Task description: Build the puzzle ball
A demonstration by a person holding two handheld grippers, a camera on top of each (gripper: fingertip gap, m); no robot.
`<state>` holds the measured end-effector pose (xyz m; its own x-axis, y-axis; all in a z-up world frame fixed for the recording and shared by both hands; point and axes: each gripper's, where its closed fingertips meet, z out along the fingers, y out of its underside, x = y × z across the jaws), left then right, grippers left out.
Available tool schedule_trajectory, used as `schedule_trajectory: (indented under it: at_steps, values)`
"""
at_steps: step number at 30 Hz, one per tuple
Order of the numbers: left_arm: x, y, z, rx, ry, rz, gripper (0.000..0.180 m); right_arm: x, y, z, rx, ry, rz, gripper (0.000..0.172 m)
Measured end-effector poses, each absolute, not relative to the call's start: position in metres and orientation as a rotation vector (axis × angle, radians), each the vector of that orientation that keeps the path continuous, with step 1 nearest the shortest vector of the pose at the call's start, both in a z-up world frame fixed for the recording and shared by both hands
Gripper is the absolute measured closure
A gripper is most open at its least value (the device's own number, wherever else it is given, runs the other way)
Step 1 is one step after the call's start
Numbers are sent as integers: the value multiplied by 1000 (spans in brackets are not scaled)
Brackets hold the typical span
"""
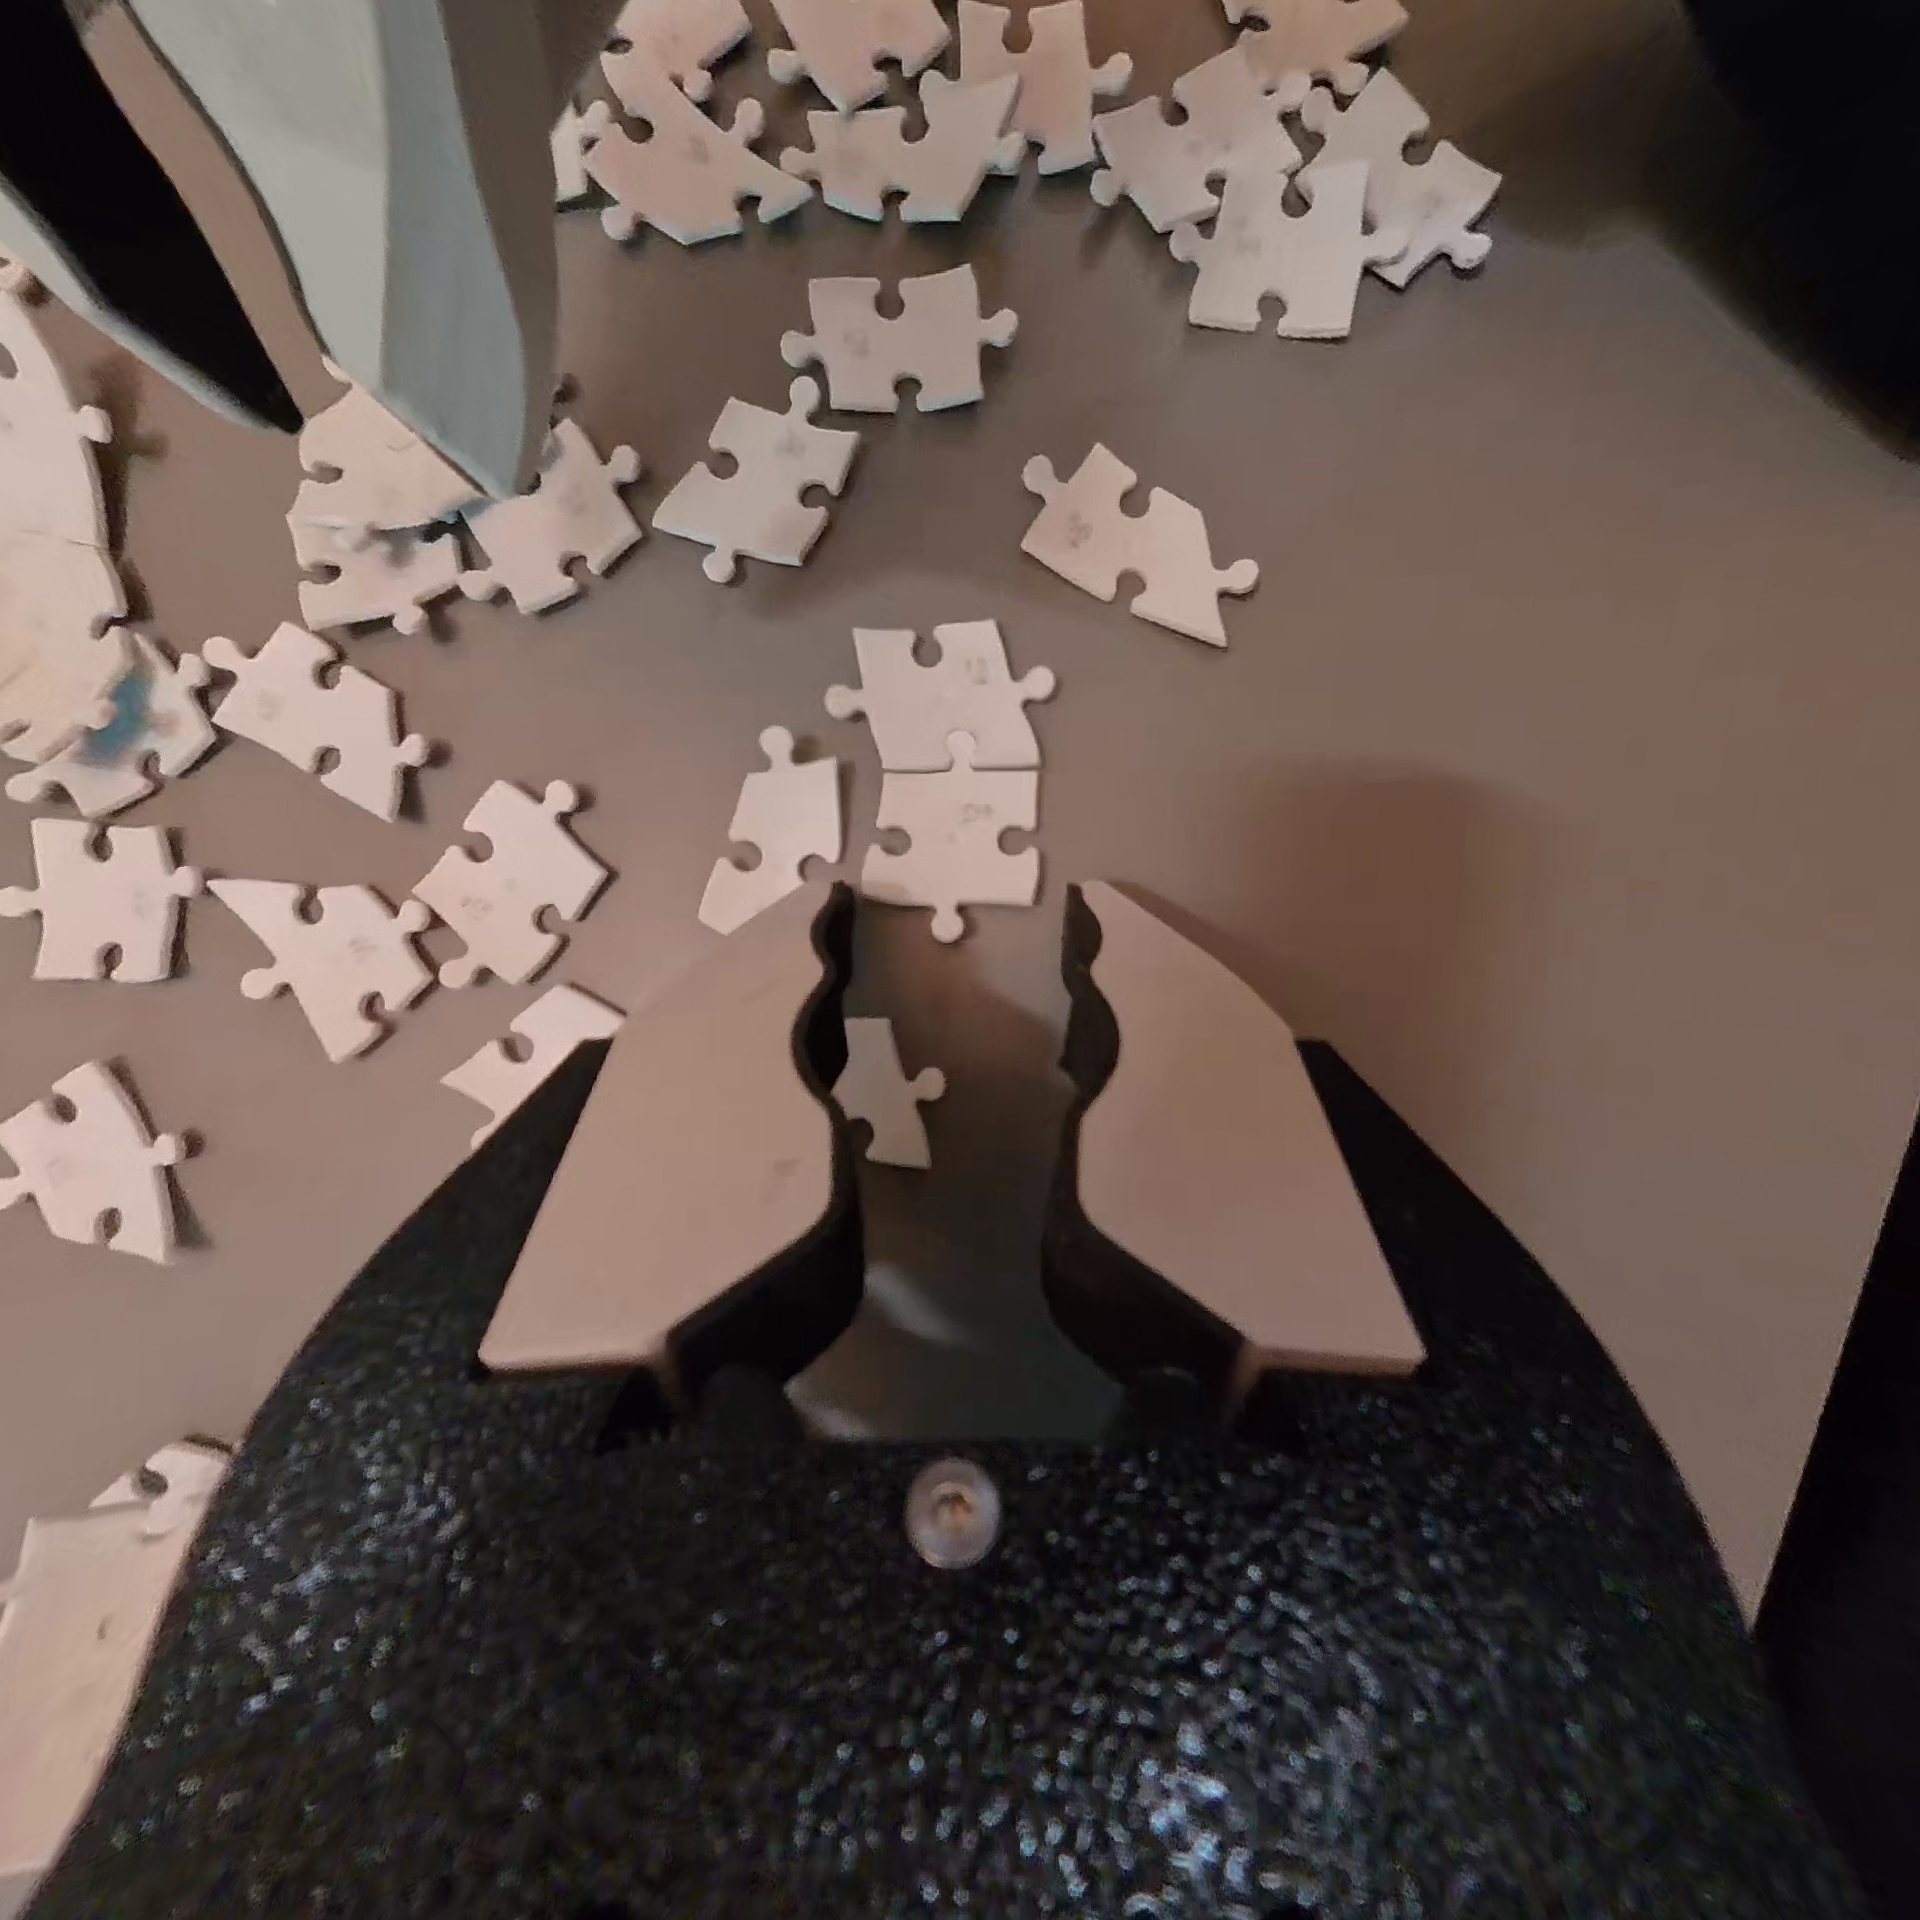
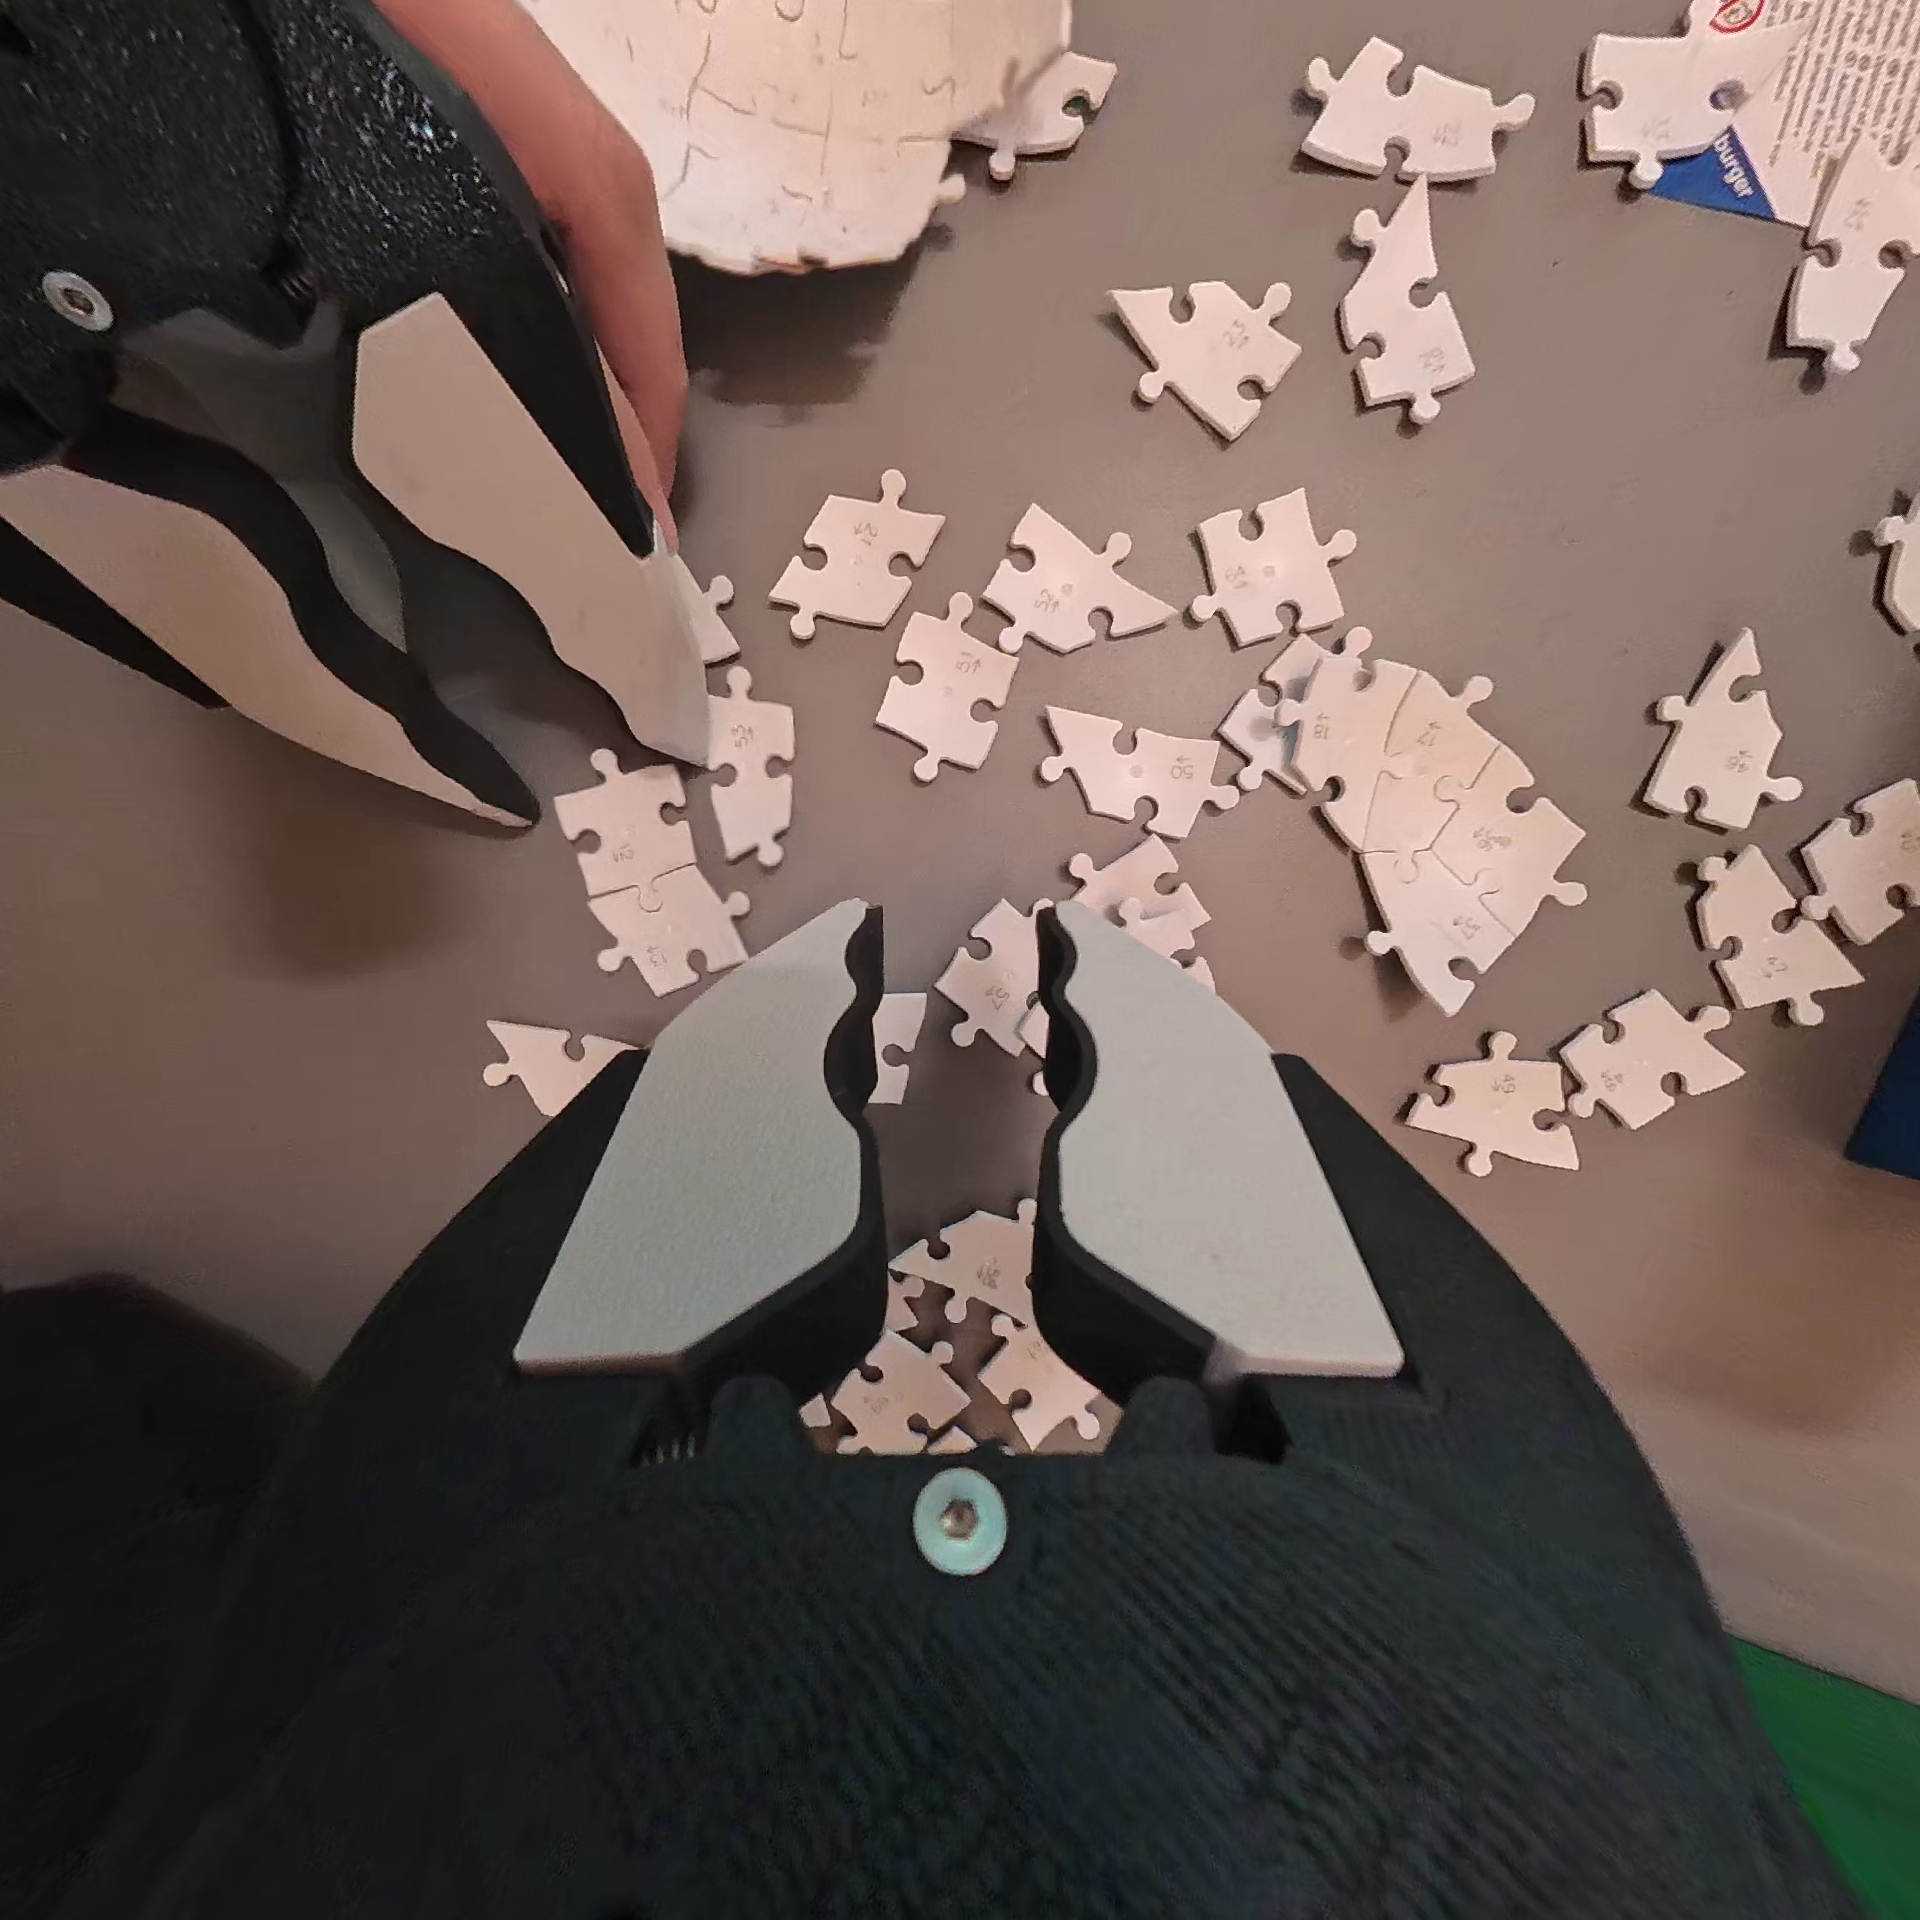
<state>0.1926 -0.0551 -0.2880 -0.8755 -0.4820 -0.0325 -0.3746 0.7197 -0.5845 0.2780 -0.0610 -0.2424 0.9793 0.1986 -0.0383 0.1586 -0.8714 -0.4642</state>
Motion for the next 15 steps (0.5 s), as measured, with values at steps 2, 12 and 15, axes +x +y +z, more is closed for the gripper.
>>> schedule_trajectory:
  at_steps: [2,12,15]
  values:
    - [192,-57,-288,-704,2737,-880,144,277,-62,-245,-2657,-256,134,143]
    - [188,-59,-288,-715,2688,-921,162,276,-66,-252,-2695,-252,160,143]
    - [184,-58,-285,-667,2678,-906,162,275,-64,-249,-2678,-255,154,143]
